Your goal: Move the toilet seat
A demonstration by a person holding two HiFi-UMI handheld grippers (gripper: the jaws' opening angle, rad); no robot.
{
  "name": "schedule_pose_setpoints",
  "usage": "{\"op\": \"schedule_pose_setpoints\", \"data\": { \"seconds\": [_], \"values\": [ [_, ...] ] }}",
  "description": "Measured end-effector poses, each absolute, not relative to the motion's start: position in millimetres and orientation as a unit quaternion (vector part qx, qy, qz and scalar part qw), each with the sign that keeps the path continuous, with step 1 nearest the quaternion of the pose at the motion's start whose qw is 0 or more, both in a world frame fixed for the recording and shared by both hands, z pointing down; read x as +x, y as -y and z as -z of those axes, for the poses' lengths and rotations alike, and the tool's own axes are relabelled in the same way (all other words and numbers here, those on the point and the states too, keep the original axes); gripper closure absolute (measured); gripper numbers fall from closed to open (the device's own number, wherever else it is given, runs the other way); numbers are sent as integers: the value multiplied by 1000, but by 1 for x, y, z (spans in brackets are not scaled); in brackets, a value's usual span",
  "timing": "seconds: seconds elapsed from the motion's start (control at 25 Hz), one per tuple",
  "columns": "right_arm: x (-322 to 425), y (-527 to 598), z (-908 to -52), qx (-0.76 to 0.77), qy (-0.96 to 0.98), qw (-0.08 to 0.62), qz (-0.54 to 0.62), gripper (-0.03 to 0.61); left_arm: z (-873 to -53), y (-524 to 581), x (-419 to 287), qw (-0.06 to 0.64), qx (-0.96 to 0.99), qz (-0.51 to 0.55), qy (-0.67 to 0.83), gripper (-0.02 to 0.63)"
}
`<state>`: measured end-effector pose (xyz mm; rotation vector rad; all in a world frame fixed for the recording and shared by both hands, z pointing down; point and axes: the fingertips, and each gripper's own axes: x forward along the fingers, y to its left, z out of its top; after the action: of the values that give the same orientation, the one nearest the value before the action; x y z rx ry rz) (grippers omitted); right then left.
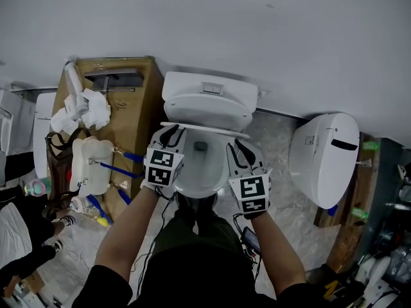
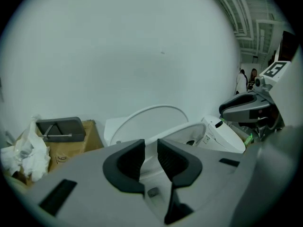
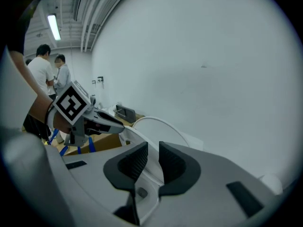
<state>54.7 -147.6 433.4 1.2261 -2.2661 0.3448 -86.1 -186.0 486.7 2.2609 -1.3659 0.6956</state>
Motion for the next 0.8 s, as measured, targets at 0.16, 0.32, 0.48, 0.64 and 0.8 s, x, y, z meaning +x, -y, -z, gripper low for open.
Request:
{"op": "schedule_pose_setpoints", "data": {
  "seconds": [0.16, 0.32, 0.48, 0.64, 0.8],
  "values": [
    [68, 137, -415, 465, 840, 248, -130, 488, -486, 194, -86, 209, 807, -244, 496, 520],
    [82, 132, -389, 479, 841, 216, -133, 491, -485, 200, -85, 210, 807, -243, 497, 520],
    [89, 124, -366, 483, 844, 186, -142, 494, -485, 207, -85, 206, 807, -246, 495, 520],
    [91, 113, -349, 487, 844, 165, -153, 497, -485, 214, -84, 207, 807, -245, 496, 520],
    [90, 107, -334, 488, 846, 144, -159, 499, -485, 220, -83, 207, 806, -248, 496, 520]
  ]
}}
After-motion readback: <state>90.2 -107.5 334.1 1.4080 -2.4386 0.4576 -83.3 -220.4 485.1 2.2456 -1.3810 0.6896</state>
